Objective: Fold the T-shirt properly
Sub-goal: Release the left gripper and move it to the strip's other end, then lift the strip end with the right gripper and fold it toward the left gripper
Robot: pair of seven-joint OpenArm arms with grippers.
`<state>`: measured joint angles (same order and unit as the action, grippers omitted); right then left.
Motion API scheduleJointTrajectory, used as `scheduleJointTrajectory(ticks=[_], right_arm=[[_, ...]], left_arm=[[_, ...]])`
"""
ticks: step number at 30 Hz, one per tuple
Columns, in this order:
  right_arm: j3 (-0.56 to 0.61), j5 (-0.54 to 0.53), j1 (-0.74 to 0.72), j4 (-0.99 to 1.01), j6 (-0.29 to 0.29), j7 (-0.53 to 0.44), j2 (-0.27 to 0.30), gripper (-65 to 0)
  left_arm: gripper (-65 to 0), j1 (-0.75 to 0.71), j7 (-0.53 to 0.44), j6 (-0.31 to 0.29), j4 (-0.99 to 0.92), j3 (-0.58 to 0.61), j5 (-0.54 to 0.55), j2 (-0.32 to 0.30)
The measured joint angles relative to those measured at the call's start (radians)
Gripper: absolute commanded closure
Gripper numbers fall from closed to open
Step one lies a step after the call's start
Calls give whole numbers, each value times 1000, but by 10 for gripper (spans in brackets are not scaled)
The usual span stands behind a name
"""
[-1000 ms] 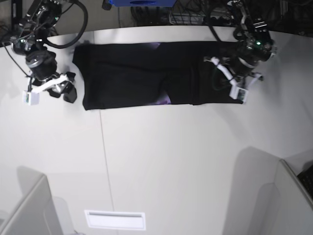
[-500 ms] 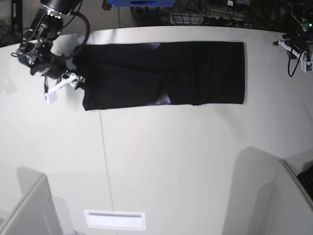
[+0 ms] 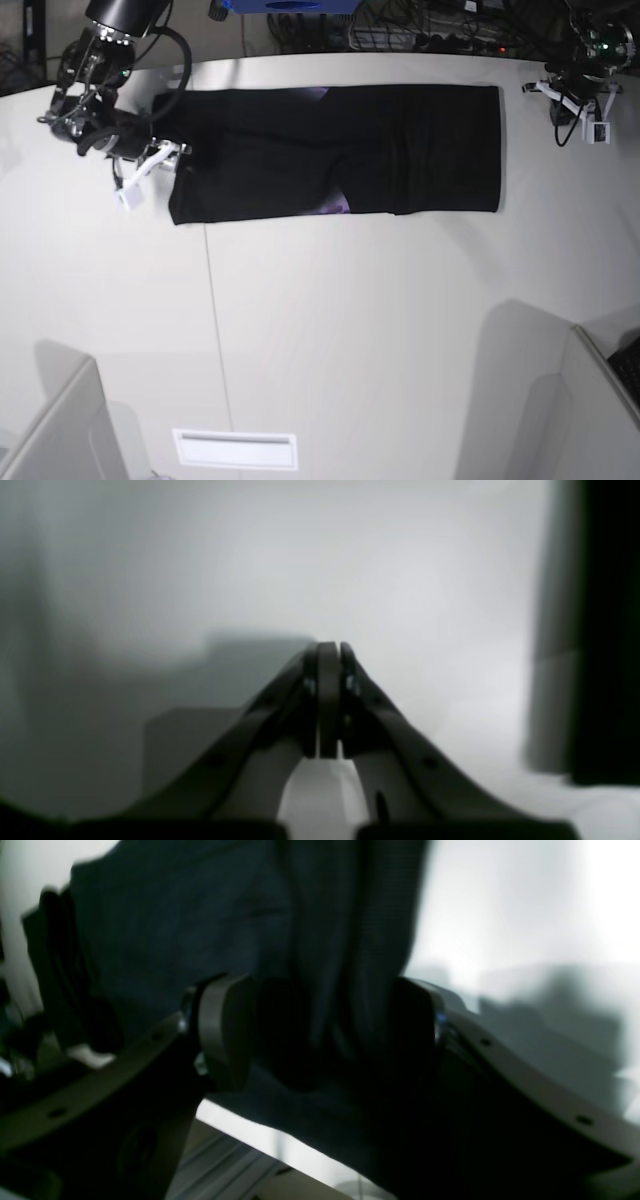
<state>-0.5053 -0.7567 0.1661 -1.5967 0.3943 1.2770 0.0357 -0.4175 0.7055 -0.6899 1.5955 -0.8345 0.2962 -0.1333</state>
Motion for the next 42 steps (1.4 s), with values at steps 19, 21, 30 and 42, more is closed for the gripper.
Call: scheduleJointTrajectory(ticks=[19,21,30,42], right_arm=[[66,32,8,7,-47,-53,11,0],[67,34,1,-2,-84,-61,11,0],[158,42,-5,-290,-108,7,27,0],[383,38,-2,-333,-107,10,-132,0]], left_arm=[[0,31,-75,38,19,358,52,34],[0,51,-64,63,18,401,49,36],[0,137,-36,195,21,612,29,31],[0,143,132,231,115,619,6,13]])
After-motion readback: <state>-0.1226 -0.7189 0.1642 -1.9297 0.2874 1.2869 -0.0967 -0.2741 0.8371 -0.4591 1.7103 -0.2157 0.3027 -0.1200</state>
